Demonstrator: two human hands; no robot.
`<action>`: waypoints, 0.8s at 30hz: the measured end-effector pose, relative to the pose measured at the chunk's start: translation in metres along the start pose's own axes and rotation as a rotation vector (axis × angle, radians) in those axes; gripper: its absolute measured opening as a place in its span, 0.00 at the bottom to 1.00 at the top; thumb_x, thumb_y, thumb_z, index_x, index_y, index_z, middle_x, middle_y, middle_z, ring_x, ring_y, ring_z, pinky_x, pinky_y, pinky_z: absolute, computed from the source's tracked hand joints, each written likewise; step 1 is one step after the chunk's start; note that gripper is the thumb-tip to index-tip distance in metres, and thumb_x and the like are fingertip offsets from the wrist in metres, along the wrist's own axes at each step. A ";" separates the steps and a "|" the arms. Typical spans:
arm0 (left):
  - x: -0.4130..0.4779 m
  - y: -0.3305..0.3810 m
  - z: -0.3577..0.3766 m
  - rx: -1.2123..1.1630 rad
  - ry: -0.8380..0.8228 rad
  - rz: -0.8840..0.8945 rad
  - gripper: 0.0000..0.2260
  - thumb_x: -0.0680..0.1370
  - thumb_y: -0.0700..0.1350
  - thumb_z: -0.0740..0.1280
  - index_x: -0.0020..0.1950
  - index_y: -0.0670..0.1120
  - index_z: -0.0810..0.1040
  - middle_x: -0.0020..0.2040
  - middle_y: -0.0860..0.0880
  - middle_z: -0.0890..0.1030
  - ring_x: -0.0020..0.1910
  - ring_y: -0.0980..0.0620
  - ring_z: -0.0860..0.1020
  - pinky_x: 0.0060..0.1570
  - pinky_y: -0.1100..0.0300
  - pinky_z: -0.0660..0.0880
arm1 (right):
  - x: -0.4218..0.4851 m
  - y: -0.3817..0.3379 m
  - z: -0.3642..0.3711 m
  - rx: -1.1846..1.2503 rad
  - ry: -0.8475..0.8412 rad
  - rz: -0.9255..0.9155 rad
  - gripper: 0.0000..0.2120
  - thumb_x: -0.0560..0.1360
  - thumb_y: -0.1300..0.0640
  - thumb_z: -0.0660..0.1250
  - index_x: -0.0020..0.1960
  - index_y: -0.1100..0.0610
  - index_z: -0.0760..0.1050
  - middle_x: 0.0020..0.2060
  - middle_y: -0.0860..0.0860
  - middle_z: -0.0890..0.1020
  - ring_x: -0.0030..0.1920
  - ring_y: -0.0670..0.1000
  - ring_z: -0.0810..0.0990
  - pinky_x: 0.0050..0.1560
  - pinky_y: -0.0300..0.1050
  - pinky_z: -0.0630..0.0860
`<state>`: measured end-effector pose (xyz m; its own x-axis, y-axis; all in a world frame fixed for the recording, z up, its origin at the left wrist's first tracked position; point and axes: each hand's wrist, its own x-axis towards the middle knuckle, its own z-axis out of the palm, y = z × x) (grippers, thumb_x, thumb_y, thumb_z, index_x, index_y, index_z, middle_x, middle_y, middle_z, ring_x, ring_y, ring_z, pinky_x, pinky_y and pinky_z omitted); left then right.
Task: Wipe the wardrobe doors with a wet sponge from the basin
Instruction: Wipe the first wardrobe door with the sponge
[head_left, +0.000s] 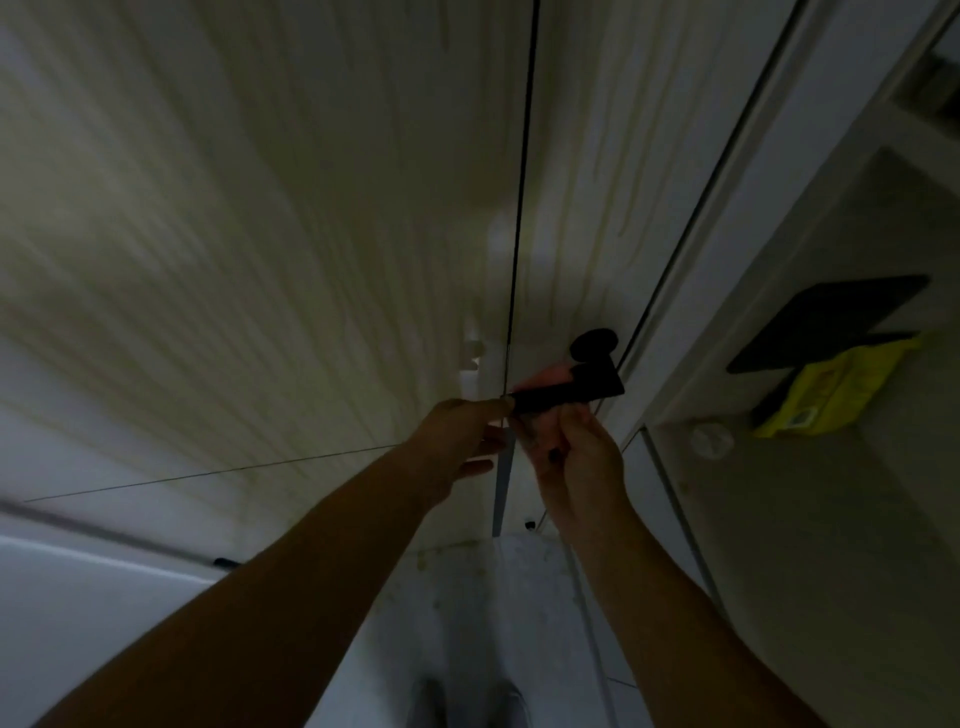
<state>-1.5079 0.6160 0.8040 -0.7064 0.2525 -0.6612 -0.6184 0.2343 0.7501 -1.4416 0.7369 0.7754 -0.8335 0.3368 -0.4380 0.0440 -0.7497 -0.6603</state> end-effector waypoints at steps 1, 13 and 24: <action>0.000 -0.002 0.001 -0.008 -0.011 0.001 0.18 0.79 0.54 0.70 0.62 0.44 0.80 0.55 0.46 0.84 0.56 0.48 0.81 0.51 0.54 0.77 | -0.003 0.005 0.001 -0.051 -0.027 0.021 0.16 0.86 0.62 0.54 0.68 0.58 0.76 0.58 0.56 0.85 0.61 0.56 0.83 0.65 0.53 0.78; -0.015 -0.003 0.006 0.060 0.102 0.086 0.19 0.80 0.55 0.70 0.61 0.43 0.74 0.52 0.44 0.82 0.52 0.47 0.81 0.53 0.53 0.78 | -0.032 -0.030 -0.022 -0.359 0.113 -0.155 0.10 0.84 0.64 0.61 0.53 0.59 0.81 0.45 0.54 0.87 0.46 0.51 0.86 0.56 0.58 0.82; -0.092 0.056 -0.053 0.085 0.237 0.518 0.15 0.81 0.48 0.69 0.66 0.45 0.76 0.51 0.45 0.85 0.52 0.48 0.84 0.58 0.50 0.78 | -0.071 -0.086 0.072 -0.420 -0.072 -0.431 0.14 0.76 0.45 0.68 0.43 0.53 0.85 0.44 0.53 0.87 0.51 0.56 0.85 0.58 0.55 0.81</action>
<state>-1.4956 0.5565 0.9071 -0.9738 0.1393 -0.1800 -0.1480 0.2132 0.9657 -1.4252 0.7363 0.9068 -0.8589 0.5102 -0.0448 -0.1045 -0.2602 -0.9599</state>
